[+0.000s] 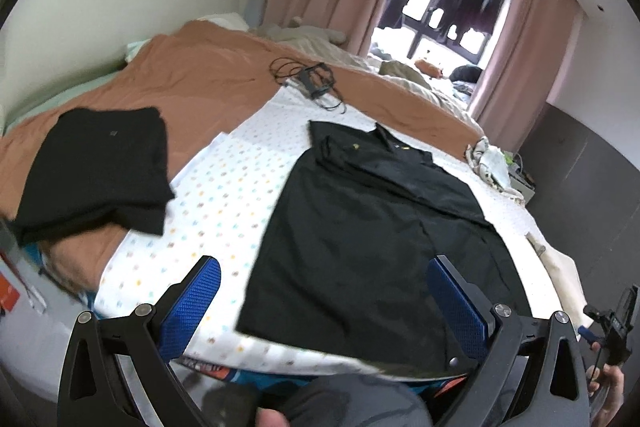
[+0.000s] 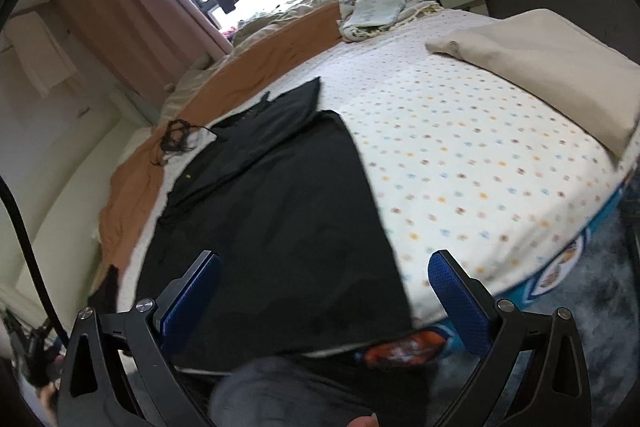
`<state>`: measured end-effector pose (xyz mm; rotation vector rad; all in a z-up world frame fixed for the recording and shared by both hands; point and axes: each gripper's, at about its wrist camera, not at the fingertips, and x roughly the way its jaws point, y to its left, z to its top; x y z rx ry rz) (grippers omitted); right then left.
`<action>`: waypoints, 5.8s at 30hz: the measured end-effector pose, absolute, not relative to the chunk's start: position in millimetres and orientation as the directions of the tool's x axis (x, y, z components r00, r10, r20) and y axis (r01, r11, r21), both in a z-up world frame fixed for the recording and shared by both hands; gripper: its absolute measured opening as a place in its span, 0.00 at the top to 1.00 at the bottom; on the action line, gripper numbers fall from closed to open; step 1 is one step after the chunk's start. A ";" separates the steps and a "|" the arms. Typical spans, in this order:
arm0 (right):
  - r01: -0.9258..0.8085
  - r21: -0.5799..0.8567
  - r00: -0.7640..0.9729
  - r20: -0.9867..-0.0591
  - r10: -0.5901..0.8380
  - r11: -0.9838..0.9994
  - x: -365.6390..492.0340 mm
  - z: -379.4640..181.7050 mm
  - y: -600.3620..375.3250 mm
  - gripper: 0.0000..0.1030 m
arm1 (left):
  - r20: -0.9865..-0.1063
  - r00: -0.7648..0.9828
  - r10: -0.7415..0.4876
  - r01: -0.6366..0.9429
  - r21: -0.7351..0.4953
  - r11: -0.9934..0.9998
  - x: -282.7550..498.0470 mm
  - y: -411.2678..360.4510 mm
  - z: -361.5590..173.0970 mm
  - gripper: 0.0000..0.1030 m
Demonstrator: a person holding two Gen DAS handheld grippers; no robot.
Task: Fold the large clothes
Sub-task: 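Grasp the black shirt's hem with both tools, then lift the hem with both tools and fold it over toward the collar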
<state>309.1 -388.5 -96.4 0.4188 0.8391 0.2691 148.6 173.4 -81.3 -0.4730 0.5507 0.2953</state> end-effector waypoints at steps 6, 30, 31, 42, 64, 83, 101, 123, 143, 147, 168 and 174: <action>-0.028 0.438 0.640 -0.683 0.353 0.899 298.5 -122.8 -408.2 0.00 | -0.618 0.778 0.111 -0.422 -0.383 0.822 140.9 184.7 -119.6 0.07; 0.006 0.748 0.489 -0.581 0.651 0.664 316.4 -244.8 -409.7 0.49 | -0.683 0.727 -0.070 -0.447 -0.549 0.707 160.1 220.4 -214.1 0.31; -0.002 0.757 0.490 -0.569 0.660 0.653 316.2 -244.6 -409.6 0.51 | -0.675 0.733 -0.076 -0.441 -0.557 0.704 160.3 221.6 -214.2 0.31; -0.129 0.807 0.506 -0.447 0.738 0.577 320.2 -228.1 -407.0 0.53 | -0.618 0.768 -0.169 -0.385 -0.656 0.649 165.2 233.3 -211.6 0.36; -0.098 0.827 0.503 -0.440 0.744 0.554 353.3 -230.5 -369.7 0.53 | -0.590 0.771 -0.240 -0.367 -0.720 0.589 197.1 228.5 -217.1 0.63; -0.157 0.823 0.608 -0.354 0.710 0.545 320.9 -149.7 -395.5 0.96 | -0.476 0.866 -0.155 -0.335 -0.781 0.526 128.5 219.5 -173.1 0.99; -0.261 0.834 0.633 -0.232 0.738 0.486 227.4 -95.9 -424.1 0.96 | -0.363 0.920 -0.148 -0.226 -0.800 0.556 27.8 183.7 -105.2 0.99; -0.361 0.818 0.628 -0.141 0.765 0.447 186.7 -41.9 -440.6 0.96 | -0.234 0.963 -0.131 -0.125 -0.824 0.553 -20.6 172.1 -46.5 0.99; -0.356 0.833 0.663 -0.094 0.742 0.424 300.9 3.3 -409.9 0.96 | -0.174 0.978 -0.119 -0.073 -0.811 0.580 108.4 217.0 18.2 0.99; -0.345 0.834 0.678 -0.096 0.728 0.431 334.7 12.3 -399.7 0.96 | -0.187 0.975 -0.119 -0.083 -0.808 0.583 148.6 234.0 28.0 0.99; -0.097 0.918 0.770 -0.175 0.613 0.385 496.1 -29.4 -352.9 0.96 | -0.356 0.929 -0.097 -0.243 -0.788 0.566 333.1 292.4 -8.8 0.98; 0.004 0.925 0.785 -0.239 0.572 0.381 542.4 -67.7 -340.3 0.96 | -0.420 0.902 -0.101 -0.303 -0.782 0.544 380.0 307.9 -49.1 0.98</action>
